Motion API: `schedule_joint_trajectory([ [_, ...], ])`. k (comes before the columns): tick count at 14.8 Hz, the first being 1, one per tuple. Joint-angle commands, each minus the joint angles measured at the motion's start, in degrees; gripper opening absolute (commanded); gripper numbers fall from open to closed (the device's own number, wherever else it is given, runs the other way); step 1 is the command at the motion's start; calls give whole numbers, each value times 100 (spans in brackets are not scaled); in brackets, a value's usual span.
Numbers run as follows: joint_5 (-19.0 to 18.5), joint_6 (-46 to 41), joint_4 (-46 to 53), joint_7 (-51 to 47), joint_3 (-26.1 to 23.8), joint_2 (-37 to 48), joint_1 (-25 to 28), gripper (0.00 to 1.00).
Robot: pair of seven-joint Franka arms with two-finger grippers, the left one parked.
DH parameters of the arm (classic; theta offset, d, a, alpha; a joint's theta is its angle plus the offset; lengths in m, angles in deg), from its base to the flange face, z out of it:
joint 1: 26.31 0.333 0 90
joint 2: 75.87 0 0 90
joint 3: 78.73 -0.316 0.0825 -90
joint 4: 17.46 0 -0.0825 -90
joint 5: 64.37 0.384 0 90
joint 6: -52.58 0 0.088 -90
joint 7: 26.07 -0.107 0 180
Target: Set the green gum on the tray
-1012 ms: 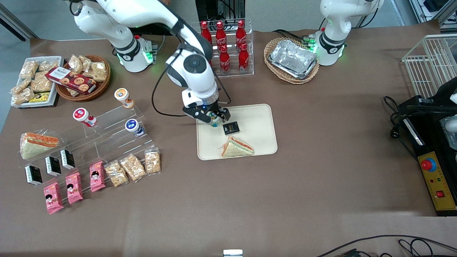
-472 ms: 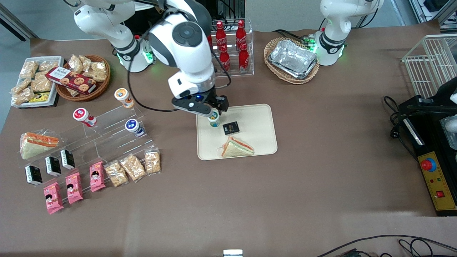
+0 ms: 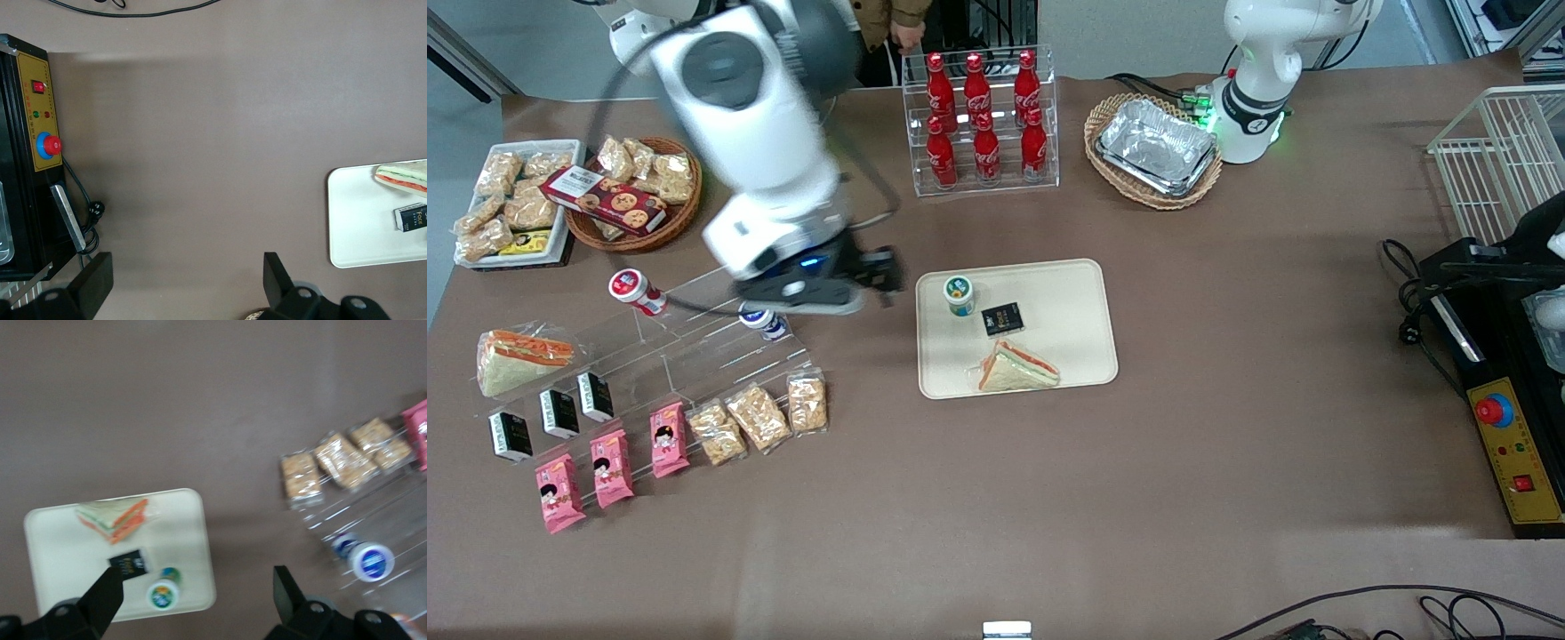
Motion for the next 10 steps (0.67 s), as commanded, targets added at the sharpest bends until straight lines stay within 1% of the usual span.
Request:
schedule_joint_trajectory([
  [1, 67, -385, -142, 1458, -60, 324, -770, 100],
  [3, 435, -464, -142, 2276, 10, 377, -1270, 100],
  [4, 576, -508, -142, 2688, 167, 385, -1412, 100],
  [6, 665, -587, -133, 3436, 676, 447, -1405, 100],
  [10, 692, -622, -133, 3887, 1213, 517, -1405, 100],
])
